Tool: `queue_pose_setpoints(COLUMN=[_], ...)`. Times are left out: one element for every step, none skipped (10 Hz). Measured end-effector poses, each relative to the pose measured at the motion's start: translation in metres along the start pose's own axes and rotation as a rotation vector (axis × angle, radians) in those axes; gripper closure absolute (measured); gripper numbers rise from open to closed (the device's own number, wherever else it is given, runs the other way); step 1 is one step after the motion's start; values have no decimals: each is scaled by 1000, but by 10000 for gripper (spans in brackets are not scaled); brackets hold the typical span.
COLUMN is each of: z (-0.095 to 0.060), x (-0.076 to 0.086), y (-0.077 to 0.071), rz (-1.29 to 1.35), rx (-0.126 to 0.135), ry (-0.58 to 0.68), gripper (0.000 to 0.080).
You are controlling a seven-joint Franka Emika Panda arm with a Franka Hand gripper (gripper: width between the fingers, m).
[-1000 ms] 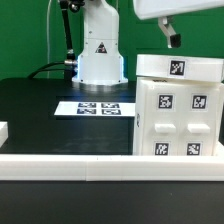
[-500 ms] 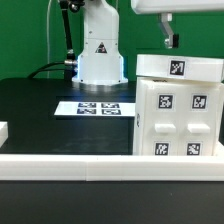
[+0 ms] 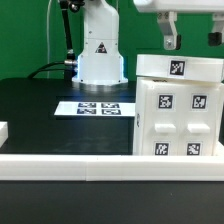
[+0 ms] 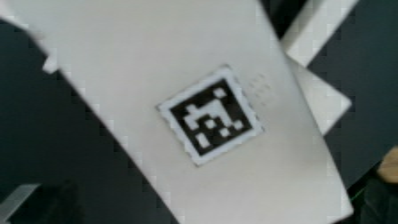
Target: Assemble cabinet
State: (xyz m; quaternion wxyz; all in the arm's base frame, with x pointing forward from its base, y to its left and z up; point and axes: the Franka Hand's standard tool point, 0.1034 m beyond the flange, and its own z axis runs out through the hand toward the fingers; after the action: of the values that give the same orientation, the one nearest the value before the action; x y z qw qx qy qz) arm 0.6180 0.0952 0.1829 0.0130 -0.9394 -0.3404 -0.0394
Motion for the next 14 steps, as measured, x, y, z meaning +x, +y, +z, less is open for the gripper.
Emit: queue_pose_setpoints(z=[2,4,6,8,11,14,17,19,22,22,22,22,22,22], x=[0,-1,-3,-6,-8,-11,-13,-15,-17,-18,-18,-18,-18,-18], y=[-3,-5,-5,-4,-4,-5,-5,-5,-5,-4,-4,-4,-3,-3], rz=[-71,-169,-243,-342,-370,-371,-359,-354,-352,-350,-347,-346,-345,-331], rx=[0,-2,-7,-10,-15,-12,-10,-12,-10,-9,-10,-9,-9,-10], ry=[-5,-9,-16,-21,-22,-27,-31,-29,-33,-33,-33,-34,-34,-34], gripper=[2,2,2,2,2,2,2,2,2,2,2,126,245,245])
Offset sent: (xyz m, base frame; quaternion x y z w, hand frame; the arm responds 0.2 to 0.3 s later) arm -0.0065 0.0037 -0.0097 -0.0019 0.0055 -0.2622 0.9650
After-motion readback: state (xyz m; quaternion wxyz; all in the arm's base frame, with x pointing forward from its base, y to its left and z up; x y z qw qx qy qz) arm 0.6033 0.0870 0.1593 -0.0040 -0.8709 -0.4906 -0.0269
